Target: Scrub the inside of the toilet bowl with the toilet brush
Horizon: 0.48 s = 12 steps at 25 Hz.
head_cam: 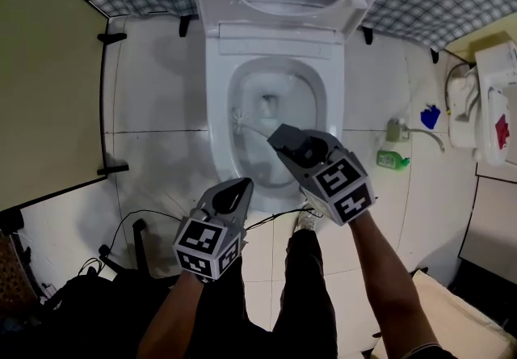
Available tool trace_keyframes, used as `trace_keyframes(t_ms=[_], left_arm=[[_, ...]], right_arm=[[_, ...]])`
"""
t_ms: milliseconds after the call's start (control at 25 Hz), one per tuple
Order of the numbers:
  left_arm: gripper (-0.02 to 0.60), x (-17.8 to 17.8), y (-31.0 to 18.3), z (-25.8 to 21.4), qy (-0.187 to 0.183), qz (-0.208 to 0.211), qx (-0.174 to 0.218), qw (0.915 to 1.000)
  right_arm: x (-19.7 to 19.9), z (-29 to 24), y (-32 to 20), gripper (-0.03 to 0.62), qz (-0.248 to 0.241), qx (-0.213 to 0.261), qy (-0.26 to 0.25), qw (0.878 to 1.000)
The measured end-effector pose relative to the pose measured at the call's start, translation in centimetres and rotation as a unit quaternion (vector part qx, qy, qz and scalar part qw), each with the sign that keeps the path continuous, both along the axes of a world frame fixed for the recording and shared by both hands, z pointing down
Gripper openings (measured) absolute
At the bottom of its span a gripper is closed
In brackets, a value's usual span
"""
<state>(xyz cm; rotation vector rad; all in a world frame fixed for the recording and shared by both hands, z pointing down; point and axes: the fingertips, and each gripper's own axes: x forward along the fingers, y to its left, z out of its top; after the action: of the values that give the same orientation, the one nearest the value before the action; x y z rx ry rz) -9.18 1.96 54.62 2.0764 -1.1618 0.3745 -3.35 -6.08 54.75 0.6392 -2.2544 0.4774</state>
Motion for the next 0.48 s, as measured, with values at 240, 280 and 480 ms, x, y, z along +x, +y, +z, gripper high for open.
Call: trace_keyframes(t_ms=[240,280,480], left_arm=[[0.009,0.7,0.3,-0.2,-0.003,0.002,0.001,1.0],[0.009,0.8,0.4,-0.2,-0.004,0.004,0.0,1.0],[0.009,1.3,0.9,-0.3,-0.005,0.007,0.0,1.0]], right_arm=[[1.8,-0.1,4.3,0.186,-0.039,-0.045,-0.003,0.998],[2.2,-0.2,5.0,0.186,-0.043,-0.053,-0.004,0.998],[4.2,-0.4,7.9,0.186,-0.062,-0.076,0.008,0.995]])
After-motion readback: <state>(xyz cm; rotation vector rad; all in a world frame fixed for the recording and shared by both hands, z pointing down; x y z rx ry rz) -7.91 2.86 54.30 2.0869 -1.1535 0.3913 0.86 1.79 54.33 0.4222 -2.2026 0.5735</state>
